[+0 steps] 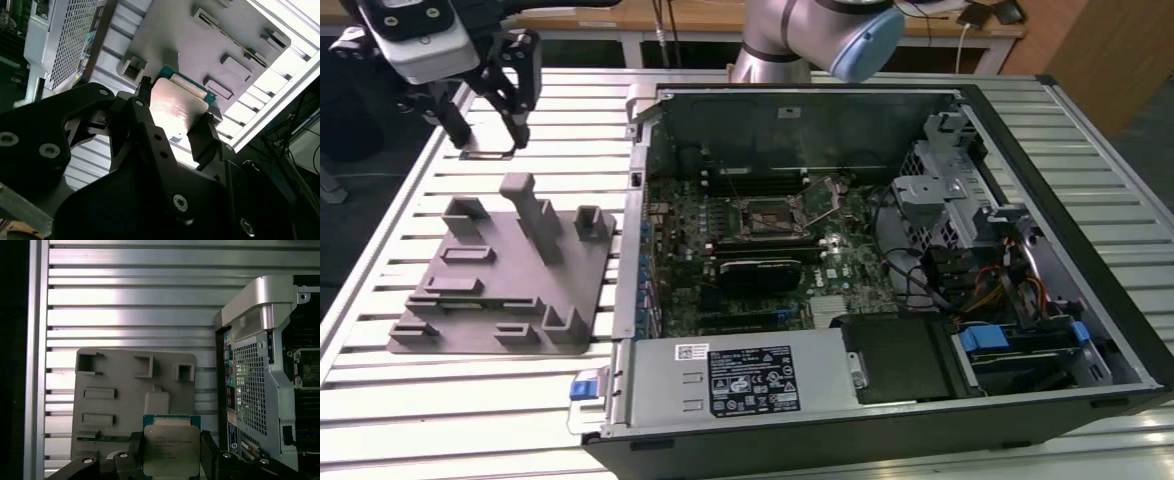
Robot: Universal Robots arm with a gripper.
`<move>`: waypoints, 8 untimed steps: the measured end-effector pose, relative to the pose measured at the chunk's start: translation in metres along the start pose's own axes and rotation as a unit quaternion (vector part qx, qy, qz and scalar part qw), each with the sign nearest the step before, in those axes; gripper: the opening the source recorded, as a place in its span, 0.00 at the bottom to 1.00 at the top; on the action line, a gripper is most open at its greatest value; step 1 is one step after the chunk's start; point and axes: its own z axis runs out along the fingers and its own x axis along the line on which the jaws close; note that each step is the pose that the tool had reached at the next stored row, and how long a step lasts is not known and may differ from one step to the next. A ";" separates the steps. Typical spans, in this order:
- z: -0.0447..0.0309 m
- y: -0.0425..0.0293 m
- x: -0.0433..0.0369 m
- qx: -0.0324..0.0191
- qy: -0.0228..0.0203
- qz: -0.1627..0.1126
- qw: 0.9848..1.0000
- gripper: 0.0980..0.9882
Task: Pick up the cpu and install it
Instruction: 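Pick up the cpu and move it towards the insertion slot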
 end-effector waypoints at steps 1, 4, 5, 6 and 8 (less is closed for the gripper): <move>0.0000 0.0001 -0.0030 0.000 0.000 0.000 1.000 0.50; 0.0002 0.0002 -0.0116 0.000 0.000 0.000 1.000 0.50; 0.0003 0.0003 -0.0144 0.000 0.000 0.000 1.000 0.50; 0.0004 0.0004 -0.0175 0.000 0.000 0.000 1.000 0.50; 0.0005 0.0005 -0.0232 0.000 0.000 0.000 1.000 0.50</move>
